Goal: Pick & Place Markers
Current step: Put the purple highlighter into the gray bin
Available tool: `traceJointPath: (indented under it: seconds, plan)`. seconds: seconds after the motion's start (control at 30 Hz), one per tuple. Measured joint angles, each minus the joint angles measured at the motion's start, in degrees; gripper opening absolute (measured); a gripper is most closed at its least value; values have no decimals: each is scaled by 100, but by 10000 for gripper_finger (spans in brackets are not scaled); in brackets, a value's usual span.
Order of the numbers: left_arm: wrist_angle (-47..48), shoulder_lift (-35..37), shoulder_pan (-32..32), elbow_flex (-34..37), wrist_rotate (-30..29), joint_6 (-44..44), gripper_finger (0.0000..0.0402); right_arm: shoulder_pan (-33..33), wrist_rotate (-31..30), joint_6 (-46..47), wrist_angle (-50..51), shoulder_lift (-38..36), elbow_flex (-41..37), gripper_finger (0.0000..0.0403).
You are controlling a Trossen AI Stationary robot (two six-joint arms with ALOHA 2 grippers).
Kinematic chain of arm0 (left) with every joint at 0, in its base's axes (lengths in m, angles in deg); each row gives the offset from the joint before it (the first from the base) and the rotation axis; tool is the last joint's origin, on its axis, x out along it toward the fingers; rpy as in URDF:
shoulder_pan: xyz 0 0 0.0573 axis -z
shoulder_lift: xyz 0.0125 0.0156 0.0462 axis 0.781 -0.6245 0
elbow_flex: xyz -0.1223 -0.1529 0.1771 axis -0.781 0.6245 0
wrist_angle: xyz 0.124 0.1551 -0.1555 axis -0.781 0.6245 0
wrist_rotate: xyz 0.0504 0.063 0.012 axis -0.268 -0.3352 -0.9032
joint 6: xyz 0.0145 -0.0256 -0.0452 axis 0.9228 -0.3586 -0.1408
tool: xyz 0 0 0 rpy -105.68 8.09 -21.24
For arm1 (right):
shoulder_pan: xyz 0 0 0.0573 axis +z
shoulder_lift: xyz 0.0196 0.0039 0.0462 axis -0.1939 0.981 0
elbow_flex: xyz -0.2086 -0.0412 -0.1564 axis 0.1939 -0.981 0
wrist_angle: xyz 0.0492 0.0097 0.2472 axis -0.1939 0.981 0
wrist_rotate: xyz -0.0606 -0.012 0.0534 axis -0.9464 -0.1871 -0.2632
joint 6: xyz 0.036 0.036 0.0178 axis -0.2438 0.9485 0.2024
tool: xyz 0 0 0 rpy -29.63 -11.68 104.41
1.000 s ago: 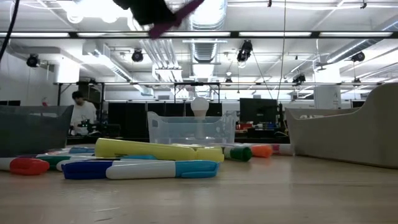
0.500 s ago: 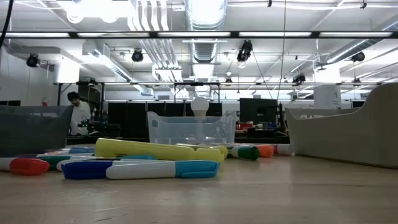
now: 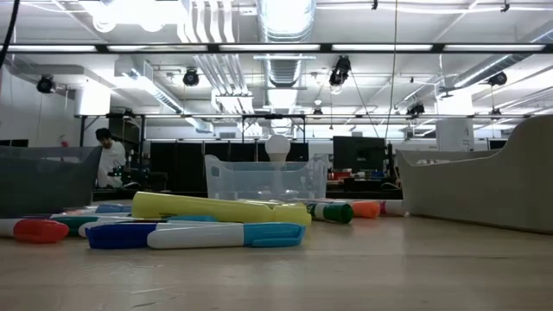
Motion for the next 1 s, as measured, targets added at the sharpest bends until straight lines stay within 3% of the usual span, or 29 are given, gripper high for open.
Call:
traceJointPath:
  seconds: [0.3,0.67,1.0]
  plan:
    - [19,-267,-8,6,51,-31,52,-63,-7,116,-388,133,2,186]
    - [-174,-259,-10,7,50,-49,57,-61,29,103,-281,123,2,62]
    - [-275,-232,-8,9,-80,-279,117,-57,-11,253,-49,46,7,57]
